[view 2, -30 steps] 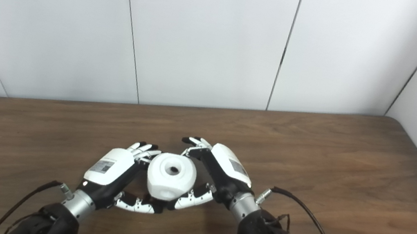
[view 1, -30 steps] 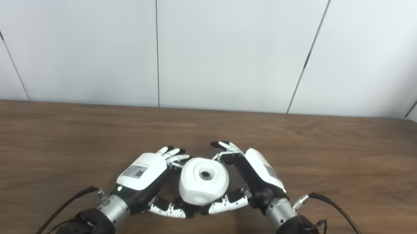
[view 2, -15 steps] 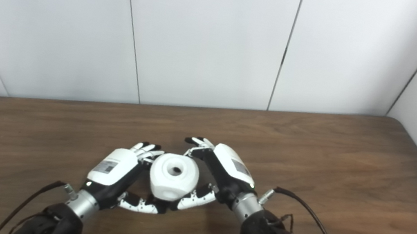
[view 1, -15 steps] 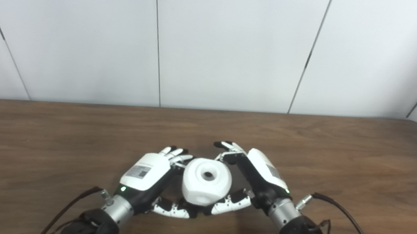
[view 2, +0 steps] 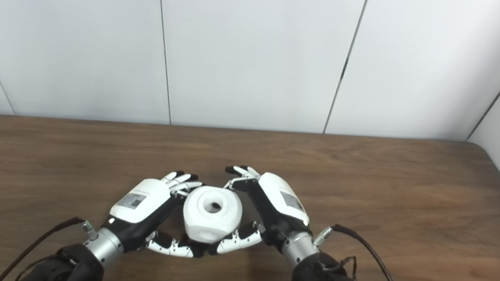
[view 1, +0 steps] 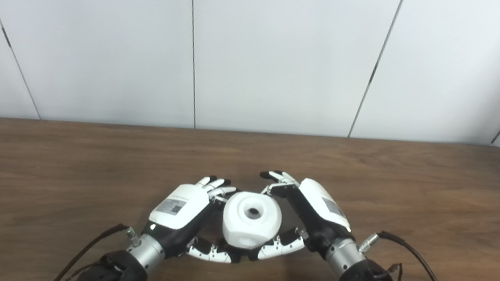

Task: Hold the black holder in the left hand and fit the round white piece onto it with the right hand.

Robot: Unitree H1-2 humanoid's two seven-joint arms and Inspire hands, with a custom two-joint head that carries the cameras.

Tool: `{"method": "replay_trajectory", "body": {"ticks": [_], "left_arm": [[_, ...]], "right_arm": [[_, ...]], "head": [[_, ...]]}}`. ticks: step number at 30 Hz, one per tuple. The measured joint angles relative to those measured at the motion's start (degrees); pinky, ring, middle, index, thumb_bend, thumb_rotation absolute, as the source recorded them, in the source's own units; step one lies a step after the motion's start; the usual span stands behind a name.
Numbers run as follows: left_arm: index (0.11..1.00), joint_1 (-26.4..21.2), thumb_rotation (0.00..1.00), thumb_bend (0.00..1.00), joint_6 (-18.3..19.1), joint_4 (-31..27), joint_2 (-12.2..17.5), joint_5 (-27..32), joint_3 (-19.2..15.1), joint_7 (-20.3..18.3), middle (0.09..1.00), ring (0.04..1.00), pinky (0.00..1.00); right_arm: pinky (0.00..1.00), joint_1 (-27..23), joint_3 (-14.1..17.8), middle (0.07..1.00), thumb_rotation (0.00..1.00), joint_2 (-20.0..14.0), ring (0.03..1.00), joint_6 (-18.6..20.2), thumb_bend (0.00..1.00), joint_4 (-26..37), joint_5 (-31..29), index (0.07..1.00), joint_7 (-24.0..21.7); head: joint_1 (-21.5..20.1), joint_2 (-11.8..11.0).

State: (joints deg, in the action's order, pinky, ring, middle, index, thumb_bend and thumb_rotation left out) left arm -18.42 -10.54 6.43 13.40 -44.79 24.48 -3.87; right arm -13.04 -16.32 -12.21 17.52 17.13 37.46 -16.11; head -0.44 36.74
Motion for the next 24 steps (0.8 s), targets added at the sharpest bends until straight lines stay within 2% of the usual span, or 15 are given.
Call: {"method": "replay_trajectory", "body": {"ticks": [24], "left_arm": [[0.481,0.0,0.05,0.52,0.0,0.5,-0.1,0.0,0.5,1.3,0.880,0.954,1.00]], "right_arm": [[0.79,-0.1,0.0,0.903,0.14,-0.4,0.962,0.0,0.51,0.0,-0.1,0.479,-0.1]], "head": [[-0.1,-0.2]]}}
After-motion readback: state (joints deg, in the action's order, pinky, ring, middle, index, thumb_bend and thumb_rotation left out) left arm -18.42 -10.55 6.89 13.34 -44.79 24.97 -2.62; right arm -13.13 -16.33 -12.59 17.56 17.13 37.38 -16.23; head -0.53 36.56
